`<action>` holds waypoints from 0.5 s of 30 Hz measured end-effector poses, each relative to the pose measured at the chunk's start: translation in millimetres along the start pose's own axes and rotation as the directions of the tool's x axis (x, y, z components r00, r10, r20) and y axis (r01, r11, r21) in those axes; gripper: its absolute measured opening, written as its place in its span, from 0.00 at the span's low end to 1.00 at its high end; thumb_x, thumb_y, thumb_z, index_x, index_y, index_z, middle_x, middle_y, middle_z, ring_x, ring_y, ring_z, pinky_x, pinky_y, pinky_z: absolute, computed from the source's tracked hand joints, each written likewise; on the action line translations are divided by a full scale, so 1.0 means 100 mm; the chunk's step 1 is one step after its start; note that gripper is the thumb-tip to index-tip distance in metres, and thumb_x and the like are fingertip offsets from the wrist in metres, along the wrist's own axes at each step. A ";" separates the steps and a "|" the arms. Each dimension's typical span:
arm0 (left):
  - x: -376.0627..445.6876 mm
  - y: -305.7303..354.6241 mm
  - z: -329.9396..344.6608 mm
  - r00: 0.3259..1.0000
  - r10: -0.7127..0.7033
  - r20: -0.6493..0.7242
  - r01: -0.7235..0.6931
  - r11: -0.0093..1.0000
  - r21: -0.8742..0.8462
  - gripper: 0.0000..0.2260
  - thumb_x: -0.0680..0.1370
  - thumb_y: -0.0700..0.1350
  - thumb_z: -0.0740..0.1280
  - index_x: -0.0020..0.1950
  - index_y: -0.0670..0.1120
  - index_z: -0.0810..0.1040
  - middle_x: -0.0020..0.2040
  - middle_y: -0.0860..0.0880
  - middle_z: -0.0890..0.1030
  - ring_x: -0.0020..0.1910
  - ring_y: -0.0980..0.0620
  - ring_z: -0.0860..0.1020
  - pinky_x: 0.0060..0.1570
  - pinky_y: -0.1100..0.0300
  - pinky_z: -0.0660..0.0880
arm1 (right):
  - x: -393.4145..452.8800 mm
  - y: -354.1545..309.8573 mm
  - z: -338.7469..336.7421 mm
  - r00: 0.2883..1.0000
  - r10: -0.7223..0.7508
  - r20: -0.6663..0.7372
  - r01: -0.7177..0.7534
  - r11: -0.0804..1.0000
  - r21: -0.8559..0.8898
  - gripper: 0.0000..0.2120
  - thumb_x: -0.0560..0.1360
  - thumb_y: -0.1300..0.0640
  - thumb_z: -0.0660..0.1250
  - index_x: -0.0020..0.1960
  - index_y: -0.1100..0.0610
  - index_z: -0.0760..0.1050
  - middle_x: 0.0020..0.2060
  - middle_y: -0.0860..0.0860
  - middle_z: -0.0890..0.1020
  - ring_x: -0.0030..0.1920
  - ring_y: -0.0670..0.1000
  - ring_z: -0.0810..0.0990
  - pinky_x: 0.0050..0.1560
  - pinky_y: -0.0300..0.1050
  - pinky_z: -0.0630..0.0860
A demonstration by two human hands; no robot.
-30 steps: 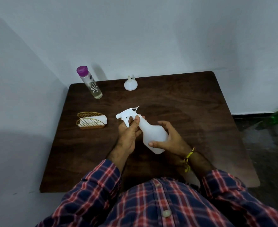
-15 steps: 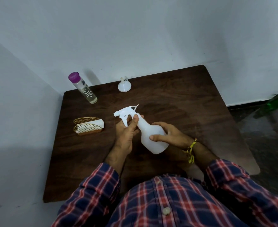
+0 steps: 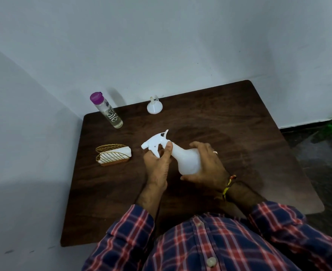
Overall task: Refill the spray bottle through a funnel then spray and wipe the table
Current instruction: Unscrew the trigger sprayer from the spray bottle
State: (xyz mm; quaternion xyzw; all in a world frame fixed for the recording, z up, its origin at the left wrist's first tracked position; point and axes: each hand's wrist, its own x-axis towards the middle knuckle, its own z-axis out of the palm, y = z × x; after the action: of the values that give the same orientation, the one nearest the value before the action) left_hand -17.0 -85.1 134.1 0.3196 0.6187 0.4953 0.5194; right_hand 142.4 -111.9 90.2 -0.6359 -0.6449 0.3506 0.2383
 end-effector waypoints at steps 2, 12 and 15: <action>-0.02 0.01 0.02 0.999 0.033 -0.043 -0.033 0.999 -0.007 0.08 0.75 0.43 0.73 0.53 0.49 0.80 0.51 0.48 0.85 0.52 0.52 0.83 0.56 0.45 0.79 | 0.00 -0.04 -0.02 1.000 -0.005 0.030 0.005 1.000 -0.001 0.57 0.50 0.29 0.75 0.74 0.43 0.57 0.65 0.47 0.65 0.63 0.49 0.67 0.62 0.48 0.71; 0.00 0.05 -0.11 0.999 0.044 0.020 -0.045 0.999 0.030 0.09 0.76 0.46 0.72 0.55 0.47 0.81 0.52 0.46 0.85 0.54 0.47 0.83 0.57 0.41 0.78 | 0.06 -0.07 -0.06 0.955 0.078 0.285 -0.150 0.959 0.240 0.55 0.55 0.36 0.80 0.75 0.45 0.59 0.69 0.46 0.66 0.66 0.48 0.69 0.65 0.52 0.75; -0.02 0.07 -0.11 0.998 0.043 0.055 -0.045 0.999 0.023 0.05 0.76 0.45 0.71 0.51 0.50 0.82 0.52 0.46 0.85 0.54 0.45 0.83 0.57 0.41 0.77 | 0.09 -0.07 -0.08 0.903 0.062 0.425 -0.221 0.916 0.336 0.49 0.61 0.39 0.79 0.76 0.47 0.60 0.68 0.47 0.70 0.63 0.49 0.75 0.63 0.52 0.77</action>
State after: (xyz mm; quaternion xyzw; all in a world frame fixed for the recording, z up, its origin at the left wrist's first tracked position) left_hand -28.0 -87.8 140.5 0.3527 0.6031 0.4902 0.5211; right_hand 143.3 -101.8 100.0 -0.5375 -0.5522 0.6084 0.1899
